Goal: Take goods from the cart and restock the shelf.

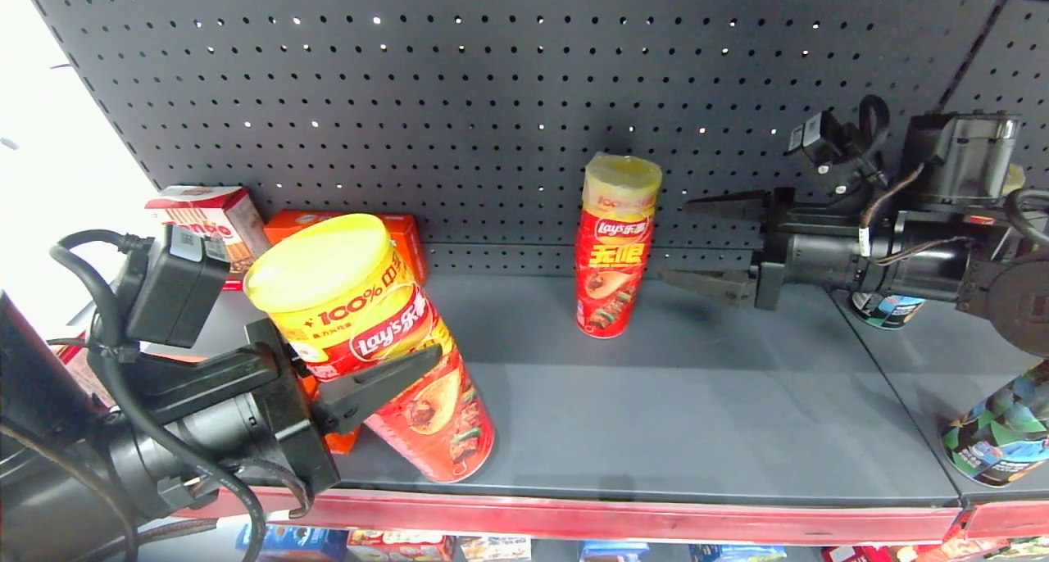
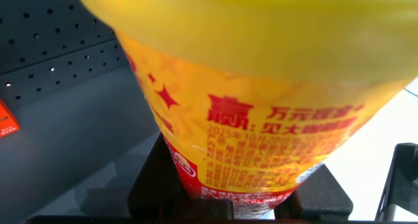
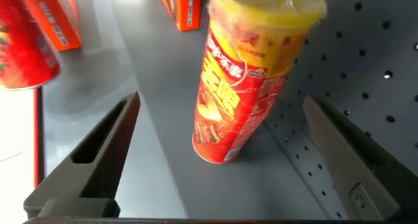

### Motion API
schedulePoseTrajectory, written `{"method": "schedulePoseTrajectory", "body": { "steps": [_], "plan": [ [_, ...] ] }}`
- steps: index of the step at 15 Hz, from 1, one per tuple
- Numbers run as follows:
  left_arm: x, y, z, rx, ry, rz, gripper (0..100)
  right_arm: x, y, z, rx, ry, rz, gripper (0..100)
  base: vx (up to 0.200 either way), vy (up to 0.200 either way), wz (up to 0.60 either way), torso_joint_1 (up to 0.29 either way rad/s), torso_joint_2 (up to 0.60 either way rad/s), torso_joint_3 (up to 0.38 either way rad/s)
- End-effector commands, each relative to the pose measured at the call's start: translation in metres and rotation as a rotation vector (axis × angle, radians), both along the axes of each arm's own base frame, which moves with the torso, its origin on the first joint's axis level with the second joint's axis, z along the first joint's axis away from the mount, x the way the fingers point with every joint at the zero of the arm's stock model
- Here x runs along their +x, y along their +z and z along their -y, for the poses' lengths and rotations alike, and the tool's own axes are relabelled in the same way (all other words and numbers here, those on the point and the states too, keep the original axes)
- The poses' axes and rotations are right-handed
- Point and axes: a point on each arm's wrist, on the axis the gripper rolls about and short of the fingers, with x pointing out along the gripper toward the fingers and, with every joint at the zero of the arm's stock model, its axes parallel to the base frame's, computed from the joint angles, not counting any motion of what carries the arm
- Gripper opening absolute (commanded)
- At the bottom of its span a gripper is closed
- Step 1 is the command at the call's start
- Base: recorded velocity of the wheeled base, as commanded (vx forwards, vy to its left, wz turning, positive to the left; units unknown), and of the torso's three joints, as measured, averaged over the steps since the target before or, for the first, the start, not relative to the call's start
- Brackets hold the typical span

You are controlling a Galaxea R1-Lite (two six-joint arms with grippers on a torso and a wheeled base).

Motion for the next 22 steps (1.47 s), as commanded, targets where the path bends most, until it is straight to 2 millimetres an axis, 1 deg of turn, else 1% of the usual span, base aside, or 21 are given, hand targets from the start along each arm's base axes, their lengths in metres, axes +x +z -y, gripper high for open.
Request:
{"method": "schedulePoseTrajectory", "body": {
  "steps": [1, 3, 4, 5, 6, 9, 11, 13, 16, 20, 22],
  "plan": [
    [0.001, -0.001, 0.0, 0.001, 0.0, -0.003, 0, 0.013, -0.011, -0.007, -0.01, 0.006, -0.028, 100, 0.0, 0.0, 0.0, 0.0, 0.0, 0.0],
    [0.001, 0.0, 0.0, -0.001, 0.0, -0.002, 0, 0.022, -0.02, -0.009, -0.016, 0.002, -0.051, 100, 0.0, 0.0, 0.0, 0.0, 0.0, 0.0],
    [0.001, 0.0, 0.0, -0.001, 0.0, -0.002, 0, 0.022, -0.02, -0.009, -0.016, 0.002, -0.051, 100, 0.0, 0.0, 0.0, 0.0, 0.0, 0.0],
    [0.001, 0.0, 0.0, -0.001, 0.0, -0.002, 0, 0.031, -0.028, -0.01, -0.023, -0.003, -0.072, 100, 0.0, 0.0, 0.0, 0.0, 0.0, 0.0],
    [0.001, 0.0, 0.0, -0.001, 0.0, -0.002, 0, 0.033, -0.029, -0.011, -0.023, -0.003, -0.074, 100, 0.0, 0.0, 0.0, 0.0, 0.0, 0.0],
    [0.003, -0.002, 0.001, 0.004, 0.003, -0.011, 0, 0.049, -0.047, -0.018, -0.034, -0.002, -0.116, 100, 0.0, 0.0, 0.0, 0.0, 0.0, 0.0],
    [0.004, -0.002, 0.002, 0.004, 0.003, -0.011, 0, 0.058, -0.055, -0.023, -0.035, 0.0, -0.134, 100, 0.0, 0.0, 0.0, 0.0, 0.0, 0.0],
    [0.004, -0.001, 0.002, 0.002, 0.003, -0.008, 0, 0.064, -0.058, -0.03, -0.032, 0.011, -0.139, 100, 0.0, 0.0, 0.0, 0.0, 0.0, 0.0],
    [0.005, -0.001, 0.002, 0.003, 0.003, -0.01, 0, 0.063, -0.059, -0.038, -0.026, 0.026, -0.15, 100, 0.0, 0.0, 0.0, 0.0, 0.0, 0.0],
    [0.005, -0.002, 0.001, 0.004, 0.005, -0.011, 0, 0.057, -0.062, -0.038, -0.03, 0.029, -0.16, 100, 0.0, 0.0, 0.0, 0.0, 0.0, 0.0],
    [0.005, -0.002, 0.002, 0.003, 0.005, -0.01, 0, 0.05, -0.062, -0.035, -0.033, 0.031, -0.17, 100, 0.0, 0.0, 0.0, 0.0, 0.0, 0.0]
  ]
}}
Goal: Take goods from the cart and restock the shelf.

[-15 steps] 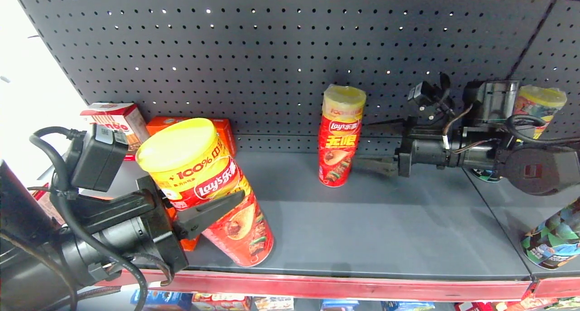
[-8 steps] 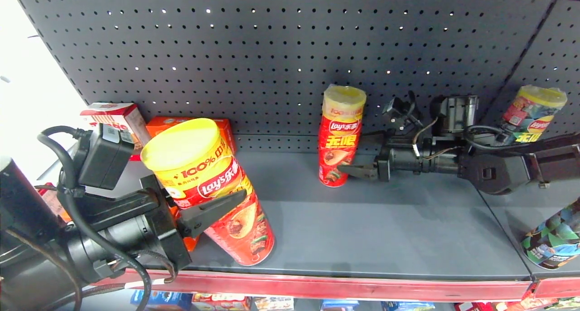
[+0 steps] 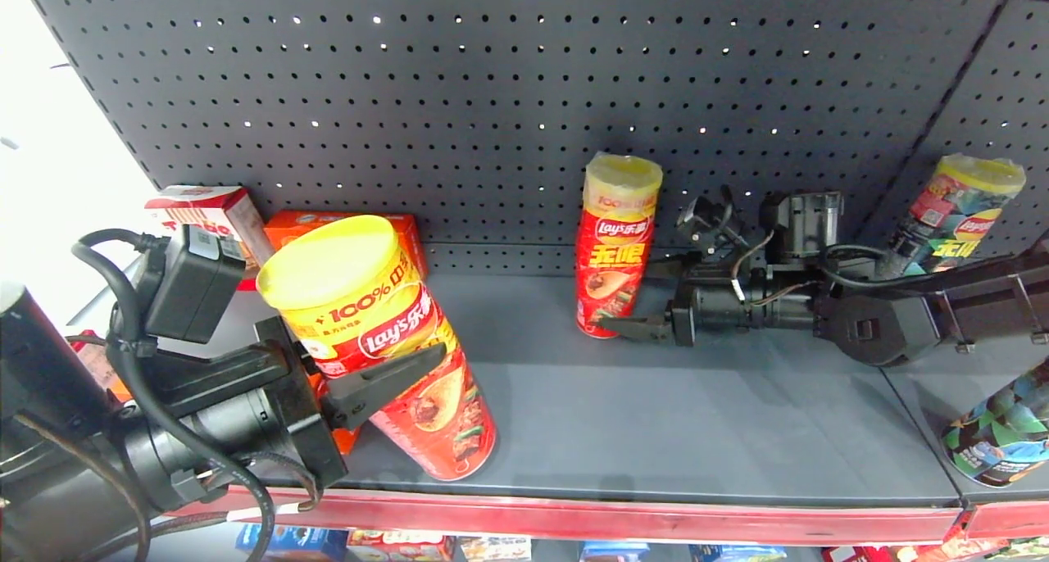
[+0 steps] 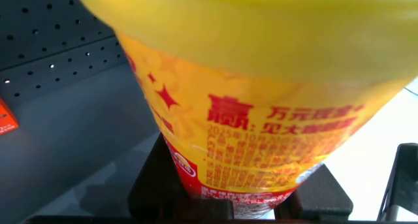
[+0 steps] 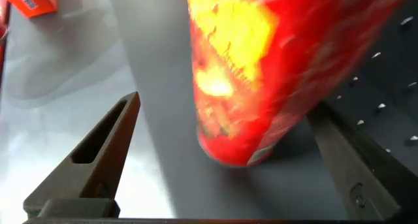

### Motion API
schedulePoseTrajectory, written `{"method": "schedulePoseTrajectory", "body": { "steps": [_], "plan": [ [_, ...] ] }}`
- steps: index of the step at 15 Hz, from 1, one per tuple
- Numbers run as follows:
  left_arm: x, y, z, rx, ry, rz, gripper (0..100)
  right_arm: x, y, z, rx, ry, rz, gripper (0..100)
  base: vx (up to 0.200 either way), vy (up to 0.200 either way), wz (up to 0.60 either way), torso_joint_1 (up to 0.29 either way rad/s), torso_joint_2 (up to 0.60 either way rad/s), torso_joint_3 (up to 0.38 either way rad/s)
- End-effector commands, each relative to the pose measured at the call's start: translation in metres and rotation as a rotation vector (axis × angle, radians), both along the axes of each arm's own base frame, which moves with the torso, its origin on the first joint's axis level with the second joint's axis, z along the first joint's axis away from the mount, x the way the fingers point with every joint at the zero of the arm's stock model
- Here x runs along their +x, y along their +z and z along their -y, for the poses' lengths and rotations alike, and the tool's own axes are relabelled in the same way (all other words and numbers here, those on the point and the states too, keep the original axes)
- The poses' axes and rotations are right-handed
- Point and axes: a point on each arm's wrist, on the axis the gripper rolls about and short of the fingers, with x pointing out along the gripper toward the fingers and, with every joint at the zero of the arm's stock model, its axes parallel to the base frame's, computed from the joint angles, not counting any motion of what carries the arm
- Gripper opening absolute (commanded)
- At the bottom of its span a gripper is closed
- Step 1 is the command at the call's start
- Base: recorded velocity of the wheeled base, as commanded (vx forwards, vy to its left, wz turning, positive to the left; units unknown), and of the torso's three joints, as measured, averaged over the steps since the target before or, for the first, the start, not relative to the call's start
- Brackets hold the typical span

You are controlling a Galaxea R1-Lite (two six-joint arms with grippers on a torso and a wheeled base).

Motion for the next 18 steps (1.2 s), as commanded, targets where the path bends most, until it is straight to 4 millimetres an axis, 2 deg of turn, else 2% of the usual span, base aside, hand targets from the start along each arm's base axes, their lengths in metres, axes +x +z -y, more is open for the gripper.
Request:
{"method": "schedulePoseTrajectory", "body": {
  "steps": [1, 6, 10, 11, 14, 18],
  "plan": [
    [0.0, 0.0, 0.0, 0.0, 0.0, 0.0, 0, -0.013, 0.004, 0.004, 0.0, 0.005, 0.003, 100, 0.0, 0.0, 0.0, 0.0, 0.0, 0.0],
    [-0.001, 0.0, 0.0, 0.0, 0.0, 0.0, 0, -0.035, 0.003, 0.009, -0.006, 0.011, -0.006, 100, 0.0, 0.0, 0.0, 0.0, 0.0, 0.0],
    [-0.001, -0.001, 0.0, 0.001, 0.001, -0.003, 0, -0.022, -0.003, 0.008, 0.004, -0.04, -0.004, 100, 0.0, 0.0, 0.0, 0.0, 0.0, 0.0],
    [-0.001, -0.001, 0.0, 0.001, 0.001, -0.003, 0, -0.02, -0.004, 0.005, 0.013, -0.046, -0.007, 100, 0.0, 0.0, 0.0, 0.0, 0.0, 0.0],
    [0.0, -0.002, -0.001, 0.002, 0.006, -0.005, 0, 0.003, -0.006, -0.01, 0.065, -0.078, -0.001, 100, 0.0, 0.0, 0.0, 0.0, 0.0, 0.0],
    [0.001, -0.002, -0.004, 0.004, 0.021, -0.008, 0, 0.013, -0.008, -0.027, 0.116, -0.072, -0.005, 100, 0.0, 0.0, 0.0, 0.0, 0.0, 0.0]
  ]
}}
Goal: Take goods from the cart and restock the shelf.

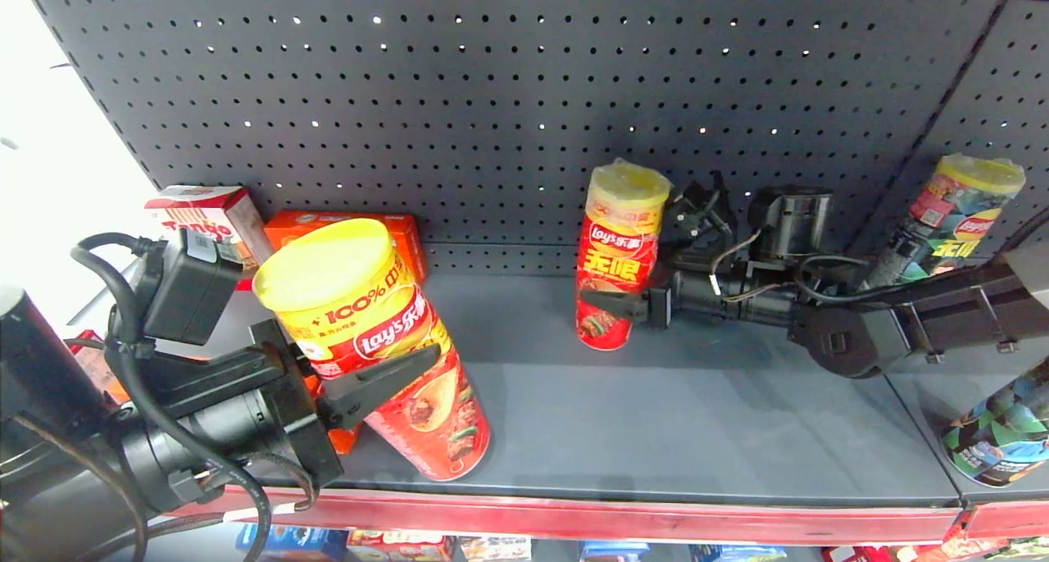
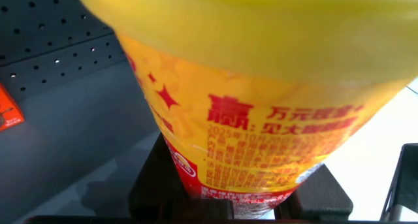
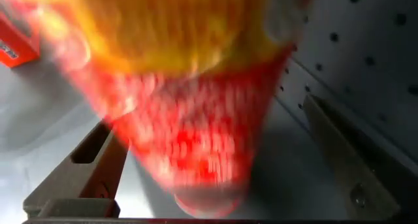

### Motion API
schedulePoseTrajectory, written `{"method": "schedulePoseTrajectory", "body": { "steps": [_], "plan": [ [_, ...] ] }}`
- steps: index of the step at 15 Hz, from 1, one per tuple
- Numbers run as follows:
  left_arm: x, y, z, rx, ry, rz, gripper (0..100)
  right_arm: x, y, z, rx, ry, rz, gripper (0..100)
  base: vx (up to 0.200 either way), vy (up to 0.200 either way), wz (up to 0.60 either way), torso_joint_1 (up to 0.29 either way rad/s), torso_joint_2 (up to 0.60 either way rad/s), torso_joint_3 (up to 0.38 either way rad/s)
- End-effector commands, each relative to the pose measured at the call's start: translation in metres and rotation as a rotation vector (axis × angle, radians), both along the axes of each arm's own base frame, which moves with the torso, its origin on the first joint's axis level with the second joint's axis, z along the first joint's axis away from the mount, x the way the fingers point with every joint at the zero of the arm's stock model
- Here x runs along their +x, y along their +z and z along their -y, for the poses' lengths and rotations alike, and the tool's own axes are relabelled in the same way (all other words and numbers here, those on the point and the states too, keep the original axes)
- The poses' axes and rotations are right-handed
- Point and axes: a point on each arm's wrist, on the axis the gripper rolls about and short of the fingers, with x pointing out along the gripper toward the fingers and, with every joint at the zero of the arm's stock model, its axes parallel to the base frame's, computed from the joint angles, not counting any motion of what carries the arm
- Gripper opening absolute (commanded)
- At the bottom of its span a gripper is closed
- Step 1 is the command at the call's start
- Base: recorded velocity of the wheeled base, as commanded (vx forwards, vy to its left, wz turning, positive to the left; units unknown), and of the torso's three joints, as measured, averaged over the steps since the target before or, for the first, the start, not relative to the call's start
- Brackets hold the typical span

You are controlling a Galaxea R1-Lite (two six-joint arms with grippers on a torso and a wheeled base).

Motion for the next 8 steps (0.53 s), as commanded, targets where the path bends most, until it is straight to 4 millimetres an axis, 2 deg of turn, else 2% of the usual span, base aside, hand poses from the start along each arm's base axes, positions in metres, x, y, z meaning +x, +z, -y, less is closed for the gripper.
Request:
{"method": "schedulePoseTrajectory", "body": {
  "steps": [1, 4, 5, 8],
  "plan": [
    [0.0005, 0.0001, -0.0005, 0.0, 0.004, 0.0, 0, 0.0065, -0.0139, -0.0096, -0.009, 0.011, -0.025, 100, 0.0, 0.0, 0.0, 0.0, 0.0, 0.0],
    [0.0008, -0.0003, -0.0014, 0.0, 0.009, -0.001, 0, 0.011, -0.0191, -0.0124, -0.008, 0.014, -0.027, 100, 0.0, 0.0, 0.0, 0.0, 0.0, 0.0],
    [0.0008, -0.0003, -0.0014, 0.0, 0.009, -0.001, 0, 0.0119, -0.0201, -0.0123, -0.005, 0.022, -0.023, 0, 0.0, 0.0, 0.0, 0.0, 0.0, 0.0],
    [0.0008, -0.0003, -0.0014, 0.0, 0.009, -0.001, 0, 0.0106, -0.0188, -0.0144, 0.01, 0.017, -0.027, 0, 0.0, 0.0, 0.0, 0.0, 0.0, 0.0]
  ]
}}
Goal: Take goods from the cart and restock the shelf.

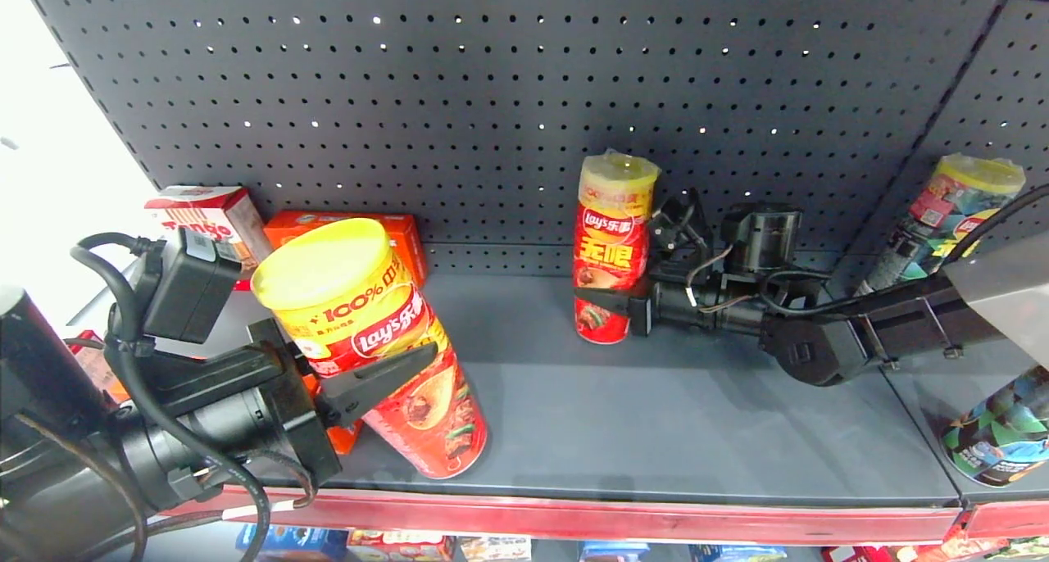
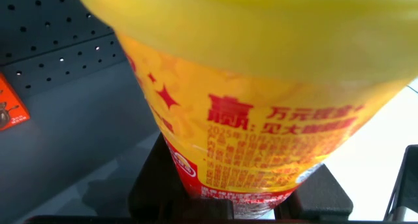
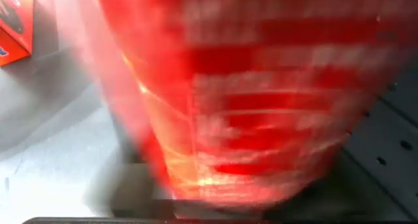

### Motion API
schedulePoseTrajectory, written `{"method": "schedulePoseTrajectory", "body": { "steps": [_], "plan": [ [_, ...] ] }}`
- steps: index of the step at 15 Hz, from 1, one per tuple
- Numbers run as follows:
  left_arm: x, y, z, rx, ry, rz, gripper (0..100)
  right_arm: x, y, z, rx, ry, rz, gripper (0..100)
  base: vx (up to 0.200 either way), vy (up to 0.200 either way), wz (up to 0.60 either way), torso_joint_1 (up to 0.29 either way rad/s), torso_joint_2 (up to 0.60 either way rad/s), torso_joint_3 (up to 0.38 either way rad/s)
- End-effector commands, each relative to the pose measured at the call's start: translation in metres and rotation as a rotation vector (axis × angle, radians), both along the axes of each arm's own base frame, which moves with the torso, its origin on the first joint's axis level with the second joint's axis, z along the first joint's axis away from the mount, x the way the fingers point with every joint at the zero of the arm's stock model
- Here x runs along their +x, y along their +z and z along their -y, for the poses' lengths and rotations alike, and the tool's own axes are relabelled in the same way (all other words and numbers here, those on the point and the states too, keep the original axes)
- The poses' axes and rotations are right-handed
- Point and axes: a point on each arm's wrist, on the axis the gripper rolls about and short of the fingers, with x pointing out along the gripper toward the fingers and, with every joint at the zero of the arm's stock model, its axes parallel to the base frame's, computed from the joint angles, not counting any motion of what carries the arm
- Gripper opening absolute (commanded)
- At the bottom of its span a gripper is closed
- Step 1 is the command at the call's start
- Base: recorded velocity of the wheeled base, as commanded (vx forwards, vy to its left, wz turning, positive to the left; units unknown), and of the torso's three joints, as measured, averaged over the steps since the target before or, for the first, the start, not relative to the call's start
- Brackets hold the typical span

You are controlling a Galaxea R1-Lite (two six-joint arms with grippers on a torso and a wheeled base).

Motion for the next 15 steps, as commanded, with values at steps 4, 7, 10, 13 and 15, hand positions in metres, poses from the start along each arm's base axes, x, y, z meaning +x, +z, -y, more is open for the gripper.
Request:
{"method": "schedulePoseTrajectory", "body": {
  "steps": [4, 7, 10, 13, 15],
  "plan": [
    [0.0, 0.0, 0.0, -0.001, 0.0, 0.001, 0, -0.003, 0.0, -0.001, -0.001, 0.004, -0.006, 0, 0.0, 0.0, 0.0, 0.0, 0.0, 0.0],
    [0.0, 0.0, 0.0, -0.001, -0.003, 0.001, 0, -0.019, 0.025, 0.005, 0.019, 0.017, 0.034, 0, 0.0, 0.0, 0.0, 0.0, 0.0, 0.0],
    [0.0, 0.0, 0.0, -0.001, 0.0, 0.001, 0, -0.048, 0.044, 0.009, 0.038, 0.065, 0.081, 0, 0.0, 0.0, 0.0, 0.0, 0.0, 0.0],
    [0.002, 0.002, 0.001, -0.001, 0.0, 0.001, 0, -0.09, 0.034, 0.017, 0.044, 0.154, 0.087, 0, 0.0, 0.0, 0.0, 0.0, 0.0, 0.0],
    [0.005, 0.001, 0.002, 0.002, 0.0, -0.004, 0, -0.107, 0.015, 0.023, 0.041, 0.19, 0.074, 0, 0.0, 0.0, 0.0, 0.0, 0.0, 0.0]
  ]
}}
